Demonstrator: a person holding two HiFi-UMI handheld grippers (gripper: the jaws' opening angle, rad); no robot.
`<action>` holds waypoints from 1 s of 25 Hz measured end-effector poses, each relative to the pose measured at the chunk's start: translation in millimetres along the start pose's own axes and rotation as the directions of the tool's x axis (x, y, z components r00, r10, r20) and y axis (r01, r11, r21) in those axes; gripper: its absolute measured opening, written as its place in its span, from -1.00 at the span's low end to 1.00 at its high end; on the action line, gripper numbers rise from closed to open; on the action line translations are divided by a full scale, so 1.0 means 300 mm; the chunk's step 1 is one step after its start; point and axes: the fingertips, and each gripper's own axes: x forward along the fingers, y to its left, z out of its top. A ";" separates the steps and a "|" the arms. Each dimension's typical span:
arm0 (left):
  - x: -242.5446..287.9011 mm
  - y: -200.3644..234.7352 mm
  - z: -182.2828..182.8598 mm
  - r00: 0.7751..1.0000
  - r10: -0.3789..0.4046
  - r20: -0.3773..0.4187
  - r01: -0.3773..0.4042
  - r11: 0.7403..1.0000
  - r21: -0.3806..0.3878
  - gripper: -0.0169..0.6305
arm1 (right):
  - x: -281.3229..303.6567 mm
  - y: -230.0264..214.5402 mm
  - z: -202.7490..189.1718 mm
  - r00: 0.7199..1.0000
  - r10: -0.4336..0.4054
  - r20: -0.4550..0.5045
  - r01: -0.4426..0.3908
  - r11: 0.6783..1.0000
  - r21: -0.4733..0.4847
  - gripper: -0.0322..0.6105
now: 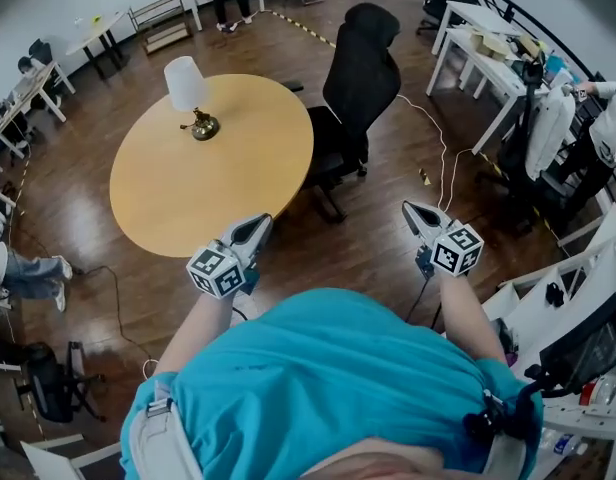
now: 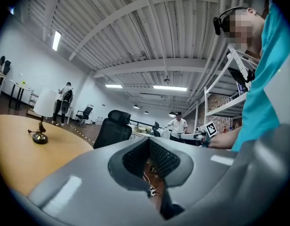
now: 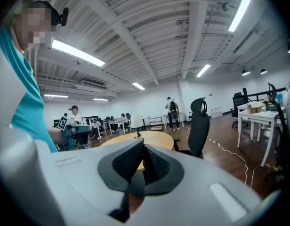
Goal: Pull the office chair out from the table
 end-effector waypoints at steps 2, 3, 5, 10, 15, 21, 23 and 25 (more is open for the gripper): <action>0.068 0.045 -0.004 1.000 -0.019 0.003 0.019 1.000 0.002 -0.86 | 0.027 -0.053 -0.005 1.000 -0.014 0.006 0.014 1.000 -0.001 -0.91; 0.107 0.078 0.003 1.000 -0.027 0.007 0.027 1.000 0.000 -0.86 | 0.049 -0.083 0.002 1.000 -0.021 0.008 0.021 1.000 -0.003 -0.91; 0.197 0.150 0.029 0.999 -0.051 0.014 0.051 0.999 -0.002 -0.86 | 0.100 -0.151 0.031 0.999 -0.045 0.012 0.045 0.999 -0.005 -0.91; 0.391 0.333 0.079 0.988 -0.153 -0.010 0.153 0.988 -0.027 -0.86 | 0.242 -0.277 0.125 0.990 -0.142 0.016 0.141 0.990 0.011 -0.91; 0.574 0.501 0.174 0.967 -0.251 -0.046 0.249 0.968 -0.045 -0.87 | 0.351 -0.357 0.277 0.973 -0.229 0.034 0.229 0.973 0.008 -0.91; 0.927 0.575 0.148 0.967 -0.245 -0.069 0.243 0.969 -0.041 -0.87 | 0.310 -0.633 0.265 0.963 -0.267 0.027 0.266 0.963 0.043 -0.91; 1.027 0.563 0.139 0.972 -0.226 -0.069 0.225 0.974 -0.019 -0.87 | 0.275 -0.724 0.263 0.967 -0.252 0.037 0.251 0.967 0.047 -0.91; 1.116 0.553 0.127 0.979 -0.194 -0.060 0.195 0.981 0.001 -0.87 | 0.254 -0.809 0.260 0.975 -0.219 0.039 0.218 0.975 0.028 -0.91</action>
